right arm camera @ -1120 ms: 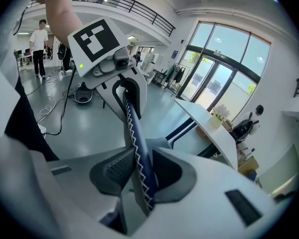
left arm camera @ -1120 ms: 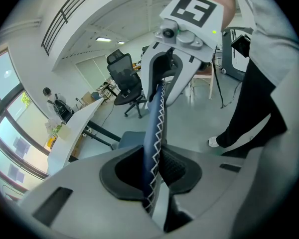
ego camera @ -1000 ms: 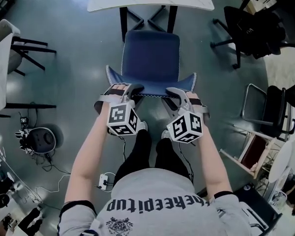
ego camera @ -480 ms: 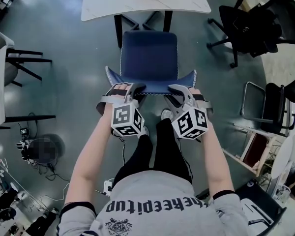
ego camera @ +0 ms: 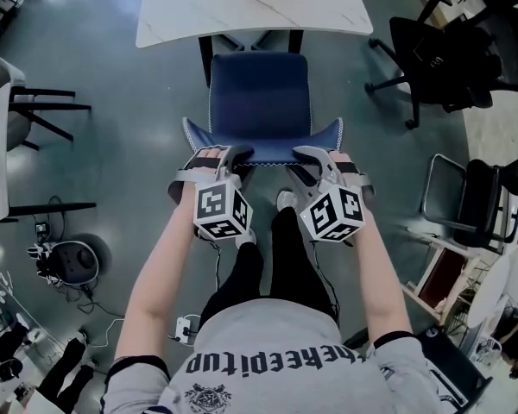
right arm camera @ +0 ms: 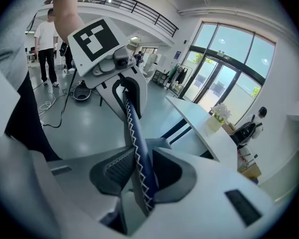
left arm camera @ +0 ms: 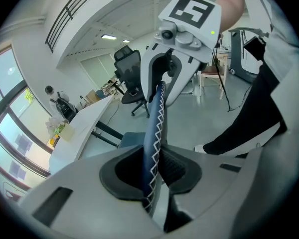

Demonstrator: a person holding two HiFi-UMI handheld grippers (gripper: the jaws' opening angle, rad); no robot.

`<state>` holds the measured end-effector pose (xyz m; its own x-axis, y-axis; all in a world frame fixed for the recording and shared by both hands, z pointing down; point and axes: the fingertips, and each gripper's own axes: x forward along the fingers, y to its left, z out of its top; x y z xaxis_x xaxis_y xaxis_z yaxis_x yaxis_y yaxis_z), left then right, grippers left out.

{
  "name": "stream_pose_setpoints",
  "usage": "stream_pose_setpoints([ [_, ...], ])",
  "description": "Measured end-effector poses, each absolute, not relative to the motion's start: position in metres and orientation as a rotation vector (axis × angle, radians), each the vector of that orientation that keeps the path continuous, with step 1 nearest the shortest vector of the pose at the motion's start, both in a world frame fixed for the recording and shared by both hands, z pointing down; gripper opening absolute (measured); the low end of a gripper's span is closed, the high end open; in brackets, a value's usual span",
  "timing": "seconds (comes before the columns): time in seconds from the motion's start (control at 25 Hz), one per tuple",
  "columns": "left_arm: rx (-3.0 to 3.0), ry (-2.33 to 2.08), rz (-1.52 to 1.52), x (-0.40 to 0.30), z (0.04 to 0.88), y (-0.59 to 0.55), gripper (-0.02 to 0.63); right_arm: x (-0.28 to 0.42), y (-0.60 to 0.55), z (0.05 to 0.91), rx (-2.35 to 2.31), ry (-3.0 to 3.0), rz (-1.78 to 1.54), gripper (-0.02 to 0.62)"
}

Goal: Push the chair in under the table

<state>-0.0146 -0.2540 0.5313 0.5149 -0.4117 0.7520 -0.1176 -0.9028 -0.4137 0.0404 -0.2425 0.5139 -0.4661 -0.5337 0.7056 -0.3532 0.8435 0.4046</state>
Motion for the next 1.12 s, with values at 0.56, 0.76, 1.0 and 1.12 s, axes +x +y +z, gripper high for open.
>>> stream_pose_setpoints([
  [0.56, -2.471, 0.542, -1.383, 0.0, 0.53, -0.305, 0.086, 0.056, -0.299, 0.512, 0.57, -2.131, -0.291, 0.117],
  [0.76, -2.481, 0.547, -1.391, 0.003, 0.53, -0.311, 0.086, 0.058, -0.305, 0.511, 0.532, -2.15, -0.296, 0.117],
  [1.0, -2.493, 0.542, -1.397, 0.001, 0.531, -0.311, 0.087, 0.056, -0.305, 0.512, 0.529, -2.159, -0.302, 0.117],
  [1.12, -2.495, 0.542, -1.399, 0.0, 0.53, -0.31, 0.091, 0.056, -0.305, 0.511, 0.541, -2.162, -0.286, 0.124],
])
